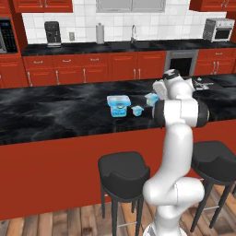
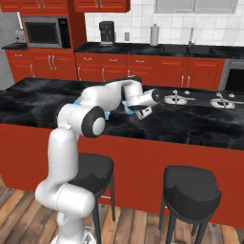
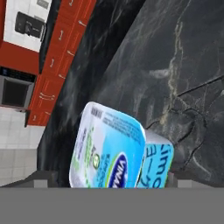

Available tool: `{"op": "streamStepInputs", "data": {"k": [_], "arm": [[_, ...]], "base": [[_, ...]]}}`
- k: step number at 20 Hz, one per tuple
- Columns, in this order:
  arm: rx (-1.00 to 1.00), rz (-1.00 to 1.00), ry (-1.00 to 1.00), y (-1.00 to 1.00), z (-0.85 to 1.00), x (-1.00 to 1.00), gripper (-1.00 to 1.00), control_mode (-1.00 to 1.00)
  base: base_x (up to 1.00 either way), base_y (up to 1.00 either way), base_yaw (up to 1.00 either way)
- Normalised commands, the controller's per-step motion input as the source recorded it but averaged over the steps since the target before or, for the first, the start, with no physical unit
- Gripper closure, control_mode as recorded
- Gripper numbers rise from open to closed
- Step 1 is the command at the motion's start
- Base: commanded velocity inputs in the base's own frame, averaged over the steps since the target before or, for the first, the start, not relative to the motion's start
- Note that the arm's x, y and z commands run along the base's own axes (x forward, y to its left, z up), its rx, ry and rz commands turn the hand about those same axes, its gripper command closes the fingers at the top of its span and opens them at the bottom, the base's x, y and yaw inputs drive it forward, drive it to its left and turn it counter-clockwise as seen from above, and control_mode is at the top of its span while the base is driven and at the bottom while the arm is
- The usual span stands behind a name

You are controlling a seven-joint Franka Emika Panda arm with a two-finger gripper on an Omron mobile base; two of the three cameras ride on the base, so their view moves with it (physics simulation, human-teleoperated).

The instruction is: Stack the yogurt containers by placing the smaller containers on top of the larger containers.

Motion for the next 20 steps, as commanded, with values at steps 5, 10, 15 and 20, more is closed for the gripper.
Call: {"op": "streamStepInputs", "data": {"k": [5, 10, 15, 20], "arm": [[0.01, 0.0, 0.0, -0.02, -0.06, 0.24, -1.0, -1.0], [0.0, 0.0, 0.0, 0.0, -0.04, 0.17, -1.0, -1.0], [0.0, -0.01, 0.0, 0.0, 0.0, 0.1, 1.0, -1.0], [0.0, -0.01, 0.0, 0.0, 0.0, 0.0, 1.0, -1.0]], "base": [[0.0, 0.0, 0.0], [0.0, 0.0, 0.0], [0.0, 0.0, 0.0], [0.0, 0.0, 0.0]]}}
